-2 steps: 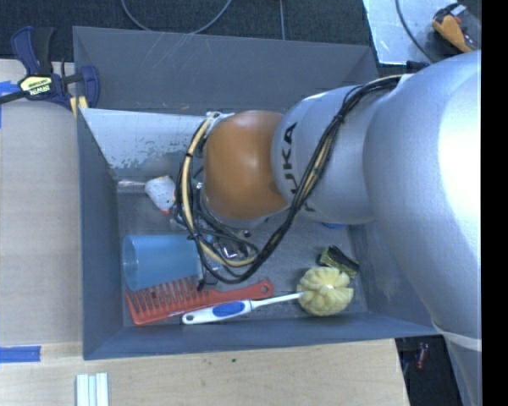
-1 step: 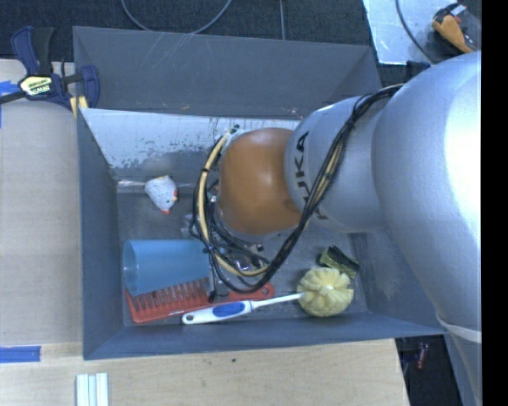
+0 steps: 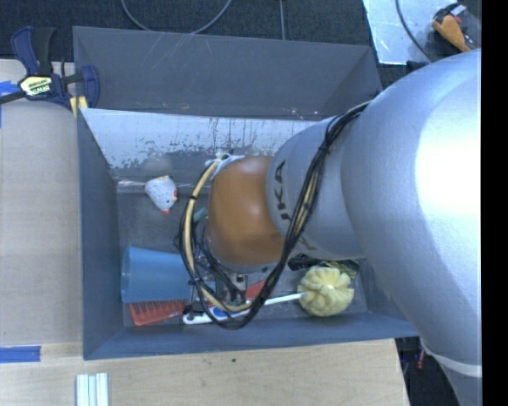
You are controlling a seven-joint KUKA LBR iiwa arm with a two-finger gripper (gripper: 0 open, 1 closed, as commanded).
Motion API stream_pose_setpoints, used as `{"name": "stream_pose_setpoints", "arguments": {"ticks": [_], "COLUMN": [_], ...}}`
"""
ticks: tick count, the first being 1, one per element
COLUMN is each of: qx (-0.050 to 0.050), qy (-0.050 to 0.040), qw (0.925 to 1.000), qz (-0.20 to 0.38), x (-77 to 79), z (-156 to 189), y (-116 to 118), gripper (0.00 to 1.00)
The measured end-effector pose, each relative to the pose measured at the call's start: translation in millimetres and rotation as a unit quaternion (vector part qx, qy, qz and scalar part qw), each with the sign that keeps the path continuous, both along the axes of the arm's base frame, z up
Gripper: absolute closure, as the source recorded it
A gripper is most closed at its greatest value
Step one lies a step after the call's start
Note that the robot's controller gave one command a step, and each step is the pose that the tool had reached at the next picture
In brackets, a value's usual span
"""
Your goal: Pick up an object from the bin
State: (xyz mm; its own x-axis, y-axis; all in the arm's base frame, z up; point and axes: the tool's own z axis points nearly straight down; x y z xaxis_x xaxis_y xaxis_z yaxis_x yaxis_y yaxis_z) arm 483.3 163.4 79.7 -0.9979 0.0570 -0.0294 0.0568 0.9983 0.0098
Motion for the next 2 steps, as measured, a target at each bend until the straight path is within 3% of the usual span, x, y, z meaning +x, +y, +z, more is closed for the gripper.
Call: {"name": "stream_pose_setpoints", "arguments": {"ticks": [2], "qx": [0.000], "qy": [0.0001], "qw": [1.0000], "qz": [-0.001], "x": [-0.1], "z": [-0.1], "y": [0.0], "gripper": [1.00]}}
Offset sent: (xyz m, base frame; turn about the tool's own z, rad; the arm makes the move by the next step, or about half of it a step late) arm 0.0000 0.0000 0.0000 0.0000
